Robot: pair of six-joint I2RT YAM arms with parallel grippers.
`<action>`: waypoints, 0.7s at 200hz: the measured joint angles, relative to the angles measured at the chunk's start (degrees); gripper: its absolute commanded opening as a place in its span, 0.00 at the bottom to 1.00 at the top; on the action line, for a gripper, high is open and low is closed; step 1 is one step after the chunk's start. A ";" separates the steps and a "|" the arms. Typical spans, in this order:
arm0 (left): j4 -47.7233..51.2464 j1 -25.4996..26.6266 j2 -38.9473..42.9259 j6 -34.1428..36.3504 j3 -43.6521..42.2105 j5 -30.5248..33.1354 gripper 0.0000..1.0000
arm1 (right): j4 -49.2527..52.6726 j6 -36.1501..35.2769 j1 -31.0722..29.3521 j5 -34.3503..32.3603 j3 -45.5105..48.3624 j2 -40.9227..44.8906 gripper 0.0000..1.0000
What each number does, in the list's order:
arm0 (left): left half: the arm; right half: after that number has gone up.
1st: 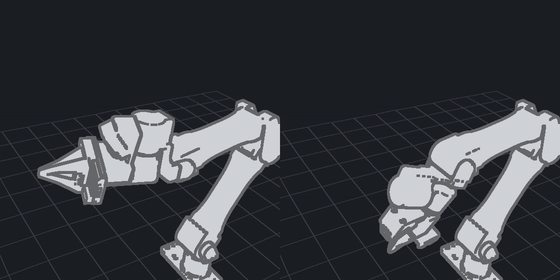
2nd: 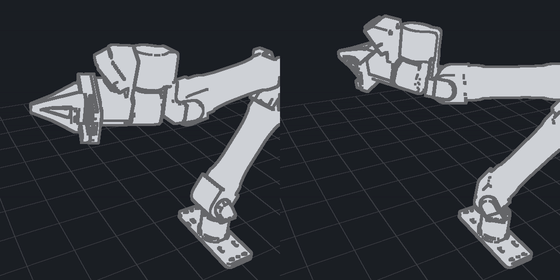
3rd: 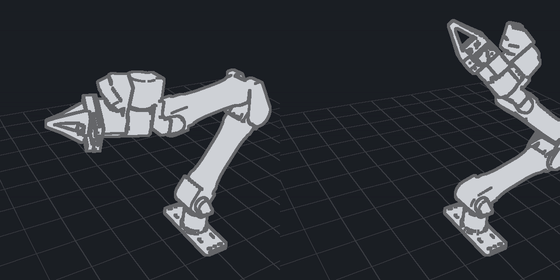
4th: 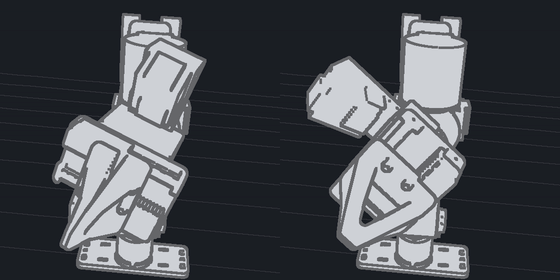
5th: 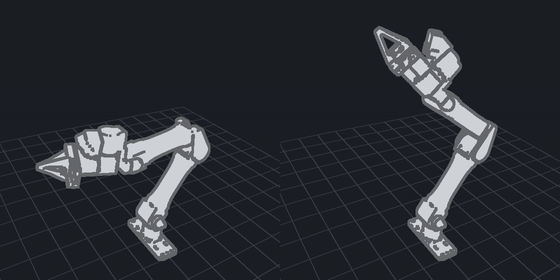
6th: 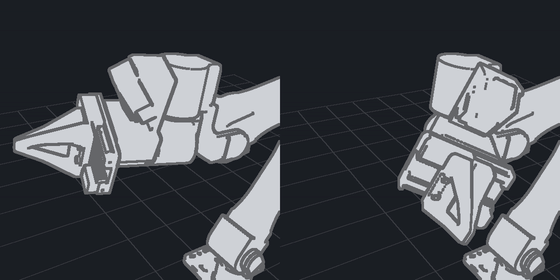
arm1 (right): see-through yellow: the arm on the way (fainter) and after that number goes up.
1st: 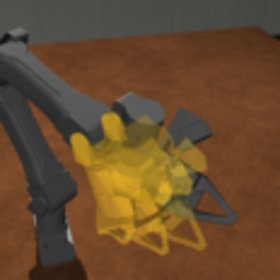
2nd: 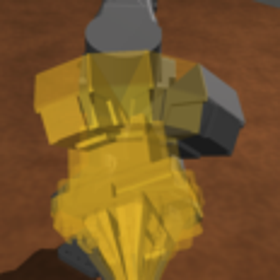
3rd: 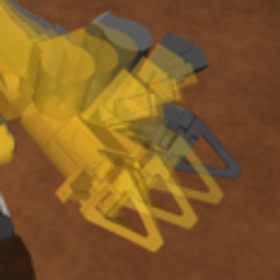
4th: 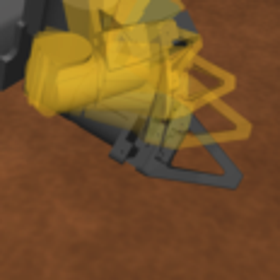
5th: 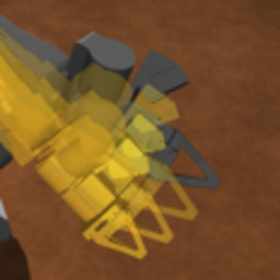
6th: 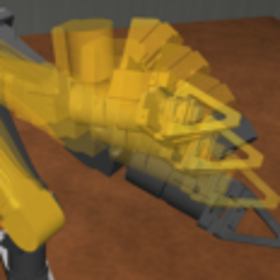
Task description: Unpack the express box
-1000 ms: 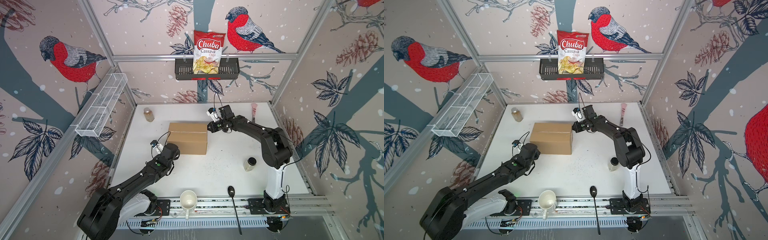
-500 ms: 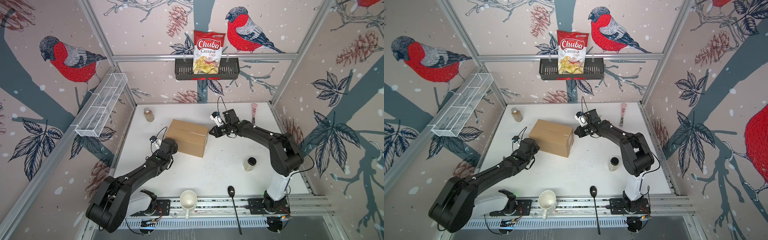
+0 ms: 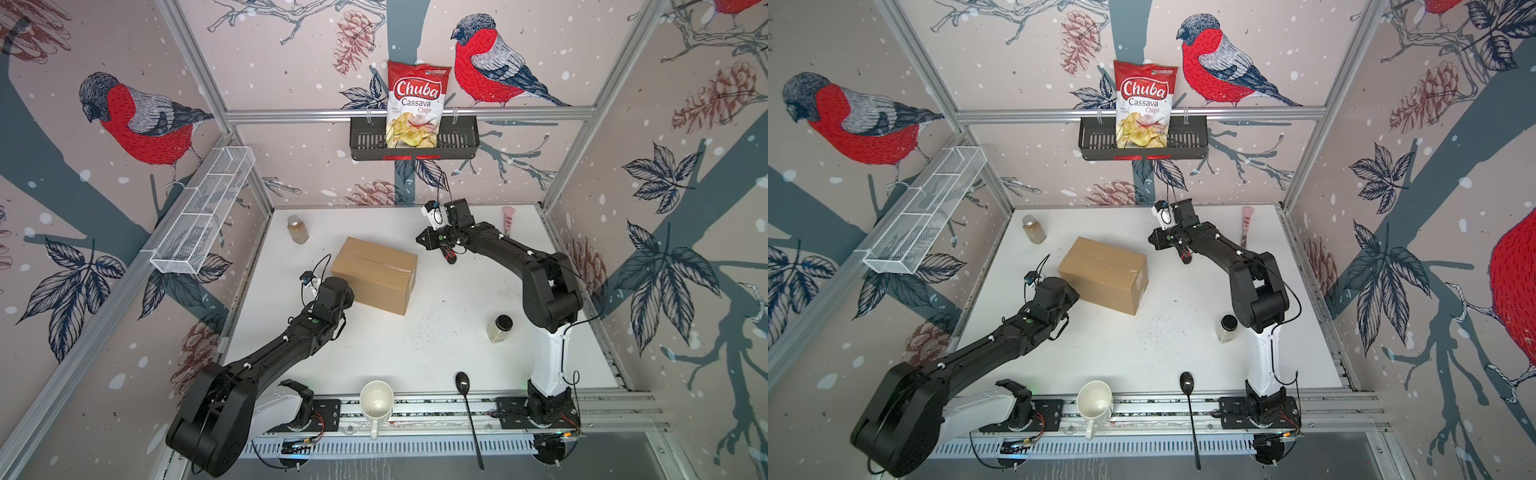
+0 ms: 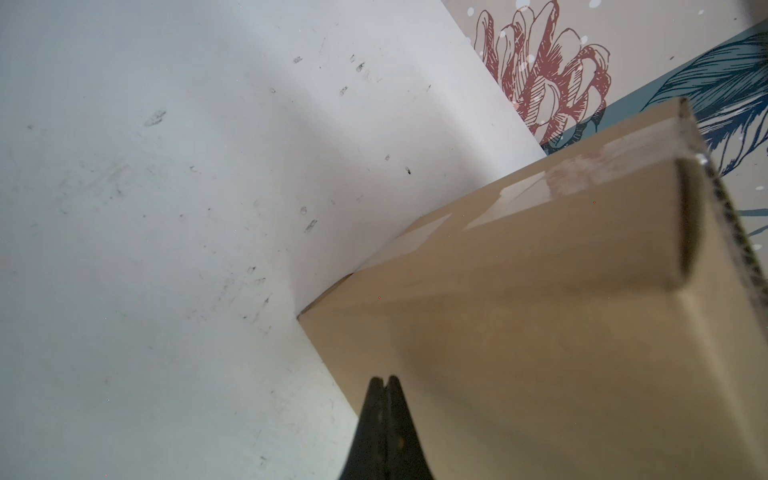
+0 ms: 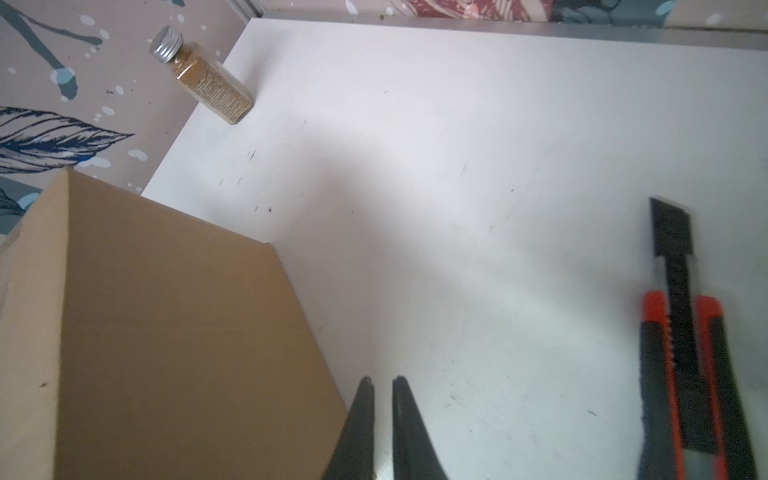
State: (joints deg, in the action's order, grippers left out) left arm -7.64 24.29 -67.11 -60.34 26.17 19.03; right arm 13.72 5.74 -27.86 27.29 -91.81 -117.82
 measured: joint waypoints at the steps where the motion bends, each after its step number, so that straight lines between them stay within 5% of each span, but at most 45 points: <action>1: -0.07 0.00 -0.15 -0.04 0.02 -0.02 0.00 | 0.07 -0.04 -0.04 0.00 0.00 -0.02 0.04; 140: -9.70 3.13 -12.02 0.28 3.54 -7.34 0.00 | -1.70 -2.08 -5.79 0.74 18.64 12.28 0.06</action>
State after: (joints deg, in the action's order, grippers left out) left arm -17.34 27.42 -79.13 -60.05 29.71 11.68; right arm 12.01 3.66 -33.65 28.03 -73.17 -105.54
